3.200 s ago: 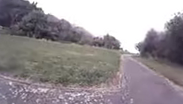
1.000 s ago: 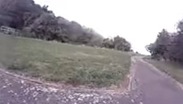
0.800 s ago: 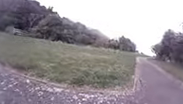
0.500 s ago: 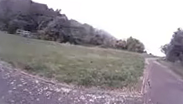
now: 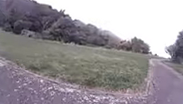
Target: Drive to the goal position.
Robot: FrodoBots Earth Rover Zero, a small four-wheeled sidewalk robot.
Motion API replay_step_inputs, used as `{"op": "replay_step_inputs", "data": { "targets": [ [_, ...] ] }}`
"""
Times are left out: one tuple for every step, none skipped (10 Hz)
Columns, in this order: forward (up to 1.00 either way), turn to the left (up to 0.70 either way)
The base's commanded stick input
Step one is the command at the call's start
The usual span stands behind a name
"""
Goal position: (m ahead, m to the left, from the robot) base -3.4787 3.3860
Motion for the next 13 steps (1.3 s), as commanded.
{"op": "replay_step_inputs", "data": {
  "targets": [
    [0.23, 0.47],
    [0.39, 0.5],
    [0.54, 0.54],
    [0.56, 0.56],
    [0.57, 0.41],
    [0.0, 0.74],
    [0.0, 0.18],
    [0.0, 0.0],
    [0.0, 0.59],
    [0.0, 0.77],
    [0.0, 0.85],
    [0.0, 0.85],
    [0.0, 0.85]
  ]
}}
